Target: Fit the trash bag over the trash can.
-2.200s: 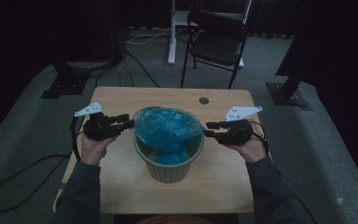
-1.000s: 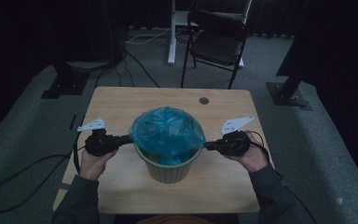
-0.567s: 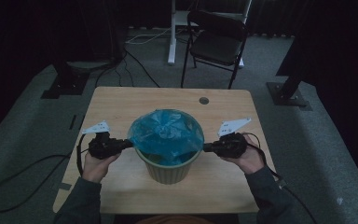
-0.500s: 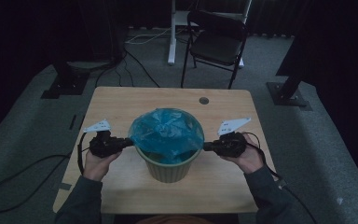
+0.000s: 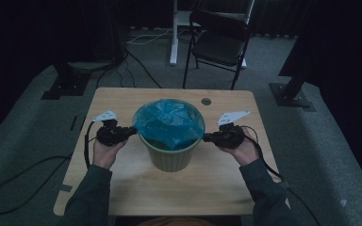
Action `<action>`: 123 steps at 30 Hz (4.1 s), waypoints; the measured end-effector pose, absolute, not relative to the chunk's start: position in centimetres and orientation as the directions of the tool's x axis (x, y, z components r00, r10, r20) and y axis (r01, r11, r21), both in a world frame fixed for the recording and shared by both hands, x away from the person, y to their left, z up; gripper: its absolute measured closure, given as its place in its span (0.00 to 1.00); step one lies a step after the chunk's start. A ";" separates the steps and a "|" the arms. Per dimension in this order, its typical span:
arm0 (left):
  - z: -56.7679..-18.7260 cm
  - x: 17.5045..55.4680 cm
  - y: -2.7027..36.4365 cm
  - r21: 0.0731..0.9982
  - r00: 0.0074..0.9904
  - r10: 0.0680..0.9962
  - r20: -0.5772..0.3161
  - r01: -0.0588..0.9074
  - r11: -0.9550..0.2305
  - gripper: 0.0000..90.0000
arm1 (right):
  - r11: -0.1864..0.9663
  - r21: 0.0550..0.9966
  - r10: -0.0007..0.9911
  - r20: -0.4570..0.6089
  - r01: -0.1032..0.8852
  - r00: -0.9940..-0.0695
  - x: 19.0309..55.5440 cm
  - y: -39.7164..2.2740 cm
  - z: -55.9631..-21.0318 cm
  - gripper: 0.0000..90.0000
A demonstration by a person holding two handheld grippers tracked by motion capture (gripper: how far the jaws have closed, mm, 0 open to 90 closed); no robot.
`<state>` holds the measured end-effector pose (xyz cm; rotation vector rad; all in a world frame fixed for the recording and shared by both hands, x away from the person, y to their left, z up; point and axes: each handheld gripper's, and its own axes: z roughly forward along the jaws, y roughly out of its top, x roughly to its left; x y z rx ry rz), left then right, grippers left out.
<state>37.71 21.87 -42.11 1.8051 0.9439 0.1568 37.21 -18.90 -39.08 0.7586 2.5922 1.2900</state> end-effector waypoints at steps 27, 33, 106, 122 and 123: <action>-39.7 35.8 26.1 0.885 0.655 0.697 -0.290 0.460 -0.064 0.68 | 0.407 0.852 0.518 0.083 0.330 -0.852 36.1 -22.0 -36.2 0.69; -38.7 36.4 25.8 0.902 0.675 0.676 -0.295 0.431 -0.037 0.61 | 0.399 0.860 0.507 0.082 0.318 -0.858 36.6 -20.9 -35.4 0.68; -42.8 33.3 21.9 0.853 0.754 0.586 -0.297 0.485 -0.192 0.98 | 0.495 0.805 0.337 0.168 0.326 -0.927 34.1 -18.0 -39.1 1.00; -43.9 33.1 20.8 0.840 0.771 0.567 -0.290 0.489 -0.234 0.98 | 0.516 0.785 0.304 0.208 0.344 -0.930 34.3 -16.7 -40.8 1.00; -44.0 33.1 20.9 0.840 0.771 0.567 -0.290 0.489 -0.235 0.98 | 0.521 0.781 0.305 0.206 0.344 -0.930 34.3 -16.6 -41.0 1.00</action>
